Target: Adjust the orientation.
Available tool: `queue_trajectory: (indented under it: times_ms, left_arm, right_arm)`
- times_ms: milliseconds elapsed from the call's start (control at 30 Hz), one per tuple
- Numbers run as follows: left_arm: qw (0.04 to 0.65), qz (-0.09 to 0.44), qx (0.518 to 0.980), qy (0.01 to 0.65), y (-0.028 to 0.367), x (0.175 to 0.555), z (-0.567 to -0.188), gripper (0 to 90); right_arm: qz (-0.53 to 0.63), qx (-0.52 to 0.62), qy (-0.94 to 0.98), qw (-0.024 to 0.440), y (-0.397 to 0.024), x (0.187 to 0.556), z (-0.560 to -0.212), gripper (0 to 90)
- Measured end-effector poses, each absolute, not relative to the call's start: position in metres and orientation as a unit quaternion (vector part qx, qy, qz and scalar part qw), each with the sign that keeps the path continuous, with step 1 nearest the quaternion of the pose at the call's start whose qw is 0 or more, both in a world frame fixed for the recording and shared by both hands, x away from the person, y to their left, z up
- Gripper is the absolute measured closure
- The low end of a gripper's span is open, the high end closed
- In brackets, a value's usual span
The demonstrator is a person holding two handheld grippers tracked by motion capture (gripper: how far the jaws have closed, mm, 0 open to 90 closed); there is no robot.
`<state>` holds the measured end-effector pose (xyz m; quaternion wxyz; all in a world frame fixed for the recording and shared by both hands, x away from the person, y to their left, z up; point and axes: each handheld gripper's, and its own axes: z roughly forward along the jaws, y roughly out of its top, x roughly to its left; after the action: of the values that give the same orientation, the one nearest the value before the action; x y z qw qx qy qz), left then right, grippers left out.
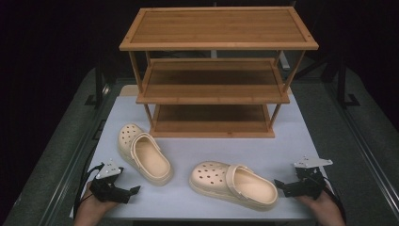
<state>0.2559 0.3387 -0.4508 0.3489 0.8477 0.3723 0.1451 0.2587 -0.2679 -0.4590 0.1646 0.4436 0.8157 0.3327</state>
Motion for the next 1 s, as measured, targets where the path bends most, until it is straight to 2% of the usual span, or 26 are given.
queue_trajectory:
  times_ms: [433,500,567,600,700,733,800,867,900,967,1000]
  left_arm:
    - [0.351,0.148,0.840,0.386,0.345,0.250,-0.447,8.6]
    - [0.357,0.144,0.837,0.390,0.350,0.249,-0.445,15.3]
    - [0.359,0.144,0.832,0.397,0.353,0.249,-0.444,16.2]
    - [0.359,0.142,0.832,0.399,0.355,0.248,-0.443,25.2]
    - [0.364,0.143,0.826,0.405,0.359,0.247,-0.439,27.5]
    - [0.363,0.141,0.828,0.403,0.361,0.247,-0.438,36.9]
    - [0.366,0.142,0.824,0.408,0.364,0.246,-0.435,39.8]
    - [0.369,0.146,0.821,0.411,0.366,0.246,-0.432,53.4]
    - [0.370,0.147,0.820,0.412,0.367,0.246,-0.431,53.4]
    - [0.373,0.150,0.816,0.415,0.370,0.249,-0.425,63.1]
    - [0.367,0.156,0.817,0.417,0.372,0.251,-0.420,74.6]
  right_arm:
    - [0.332,0.444,0.816,0.165,-0.268,0.259,-0.459,0.0]
    - [0.332,0.444,0.816,0.164,-0.268,0.259,-0.459,0.0]
    - [0.332,0.444,0.816,0.164,-0.268,0.259,-0.459,0.0]
    - [0.333,0.444,0.815,0.164,-0.268,0.259,-0.459,0.0]
    - [0.333,0.444,0.816,0.165,-0.268,0.259,-0.459,0.0]
    - [0.333,0.444,0.816,0.165,-0.268,0.259,-0.459,0.0]
    - [0.333,0.444,0.816,0.165,-0.268,0.259,-0.459,0.0]
    - [0.333,0.444,0.816,0.165,-0.268,0.259,-0.459,0.0]
    - [0.333,0.444,0.816,0.165,-0.268,0.259,-0.459,0.0]
    - [0.333,0.444,0.816,0.165,-0.268,0.259,-0.459,0.0]
    - [0.333,0.444,0.816,0.165,-0.268,0.259,-0.459,0.0]
